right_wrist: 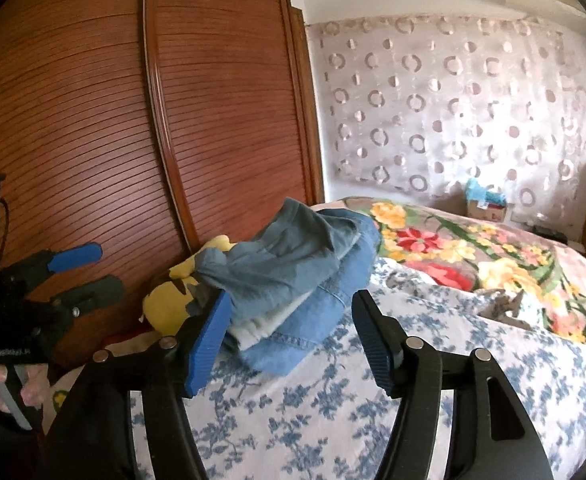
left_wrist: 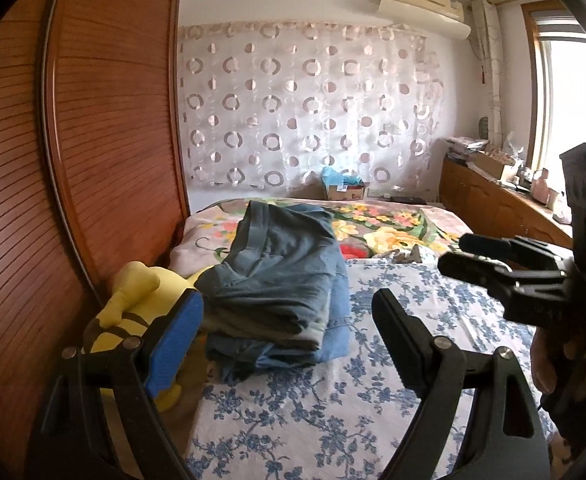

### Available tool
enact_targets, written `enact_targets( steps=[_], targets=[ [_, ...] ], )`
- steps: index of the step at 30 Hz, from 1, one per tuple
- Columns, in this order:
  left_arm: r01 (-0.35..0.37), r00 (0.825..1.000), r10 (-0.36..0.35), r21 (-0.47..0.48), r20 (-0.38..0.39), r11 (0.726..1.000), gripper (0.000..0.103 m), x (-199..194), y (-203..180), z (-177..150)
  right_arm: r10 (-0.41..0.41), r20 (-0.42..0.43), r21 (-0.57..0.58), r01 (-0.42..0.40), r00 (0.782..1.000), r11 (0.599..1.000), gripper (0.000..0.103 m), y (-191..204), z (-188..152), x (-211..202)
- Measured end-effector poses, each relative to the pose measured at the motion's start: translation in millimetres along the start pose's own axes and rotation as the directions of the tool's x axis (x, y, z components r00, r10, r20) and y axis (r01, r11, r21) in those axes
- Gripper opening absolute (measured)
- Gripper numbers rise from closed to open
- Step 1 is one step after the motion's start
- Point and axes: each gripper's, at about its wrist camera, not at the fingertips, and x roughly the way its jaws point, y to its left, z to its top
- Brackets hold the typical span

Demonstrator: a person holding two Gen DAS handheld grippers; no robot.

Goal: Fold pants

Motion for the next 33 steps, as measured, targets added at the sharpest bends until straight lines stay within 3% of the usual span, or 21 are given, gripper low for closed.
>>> enact_targets(
  steps=[19,23,33],
  targets=[
    [0.142,0.990,-0.142,0.055,-0.008,0.988,0.087,-26,-61,-24,-0.158,0.009,0.087,0.157,0.987,0.984,0.074,21,-38,-75],
    [0.171,0.985,-0.170,0.064,-0.007,0.983,0.087,-31,-76,-27,-0.201,0.016,0.100,0.198,0.980,0.975,0.079,28,-44,-89],
    [0.216,0.976,-0.215,0.074,-0.031,0.973,0.087,-45,-105,-49,-0.299,0.029,0.138,0.292,0.954,0.946,0.081,48,-63,-119]
  ],
)
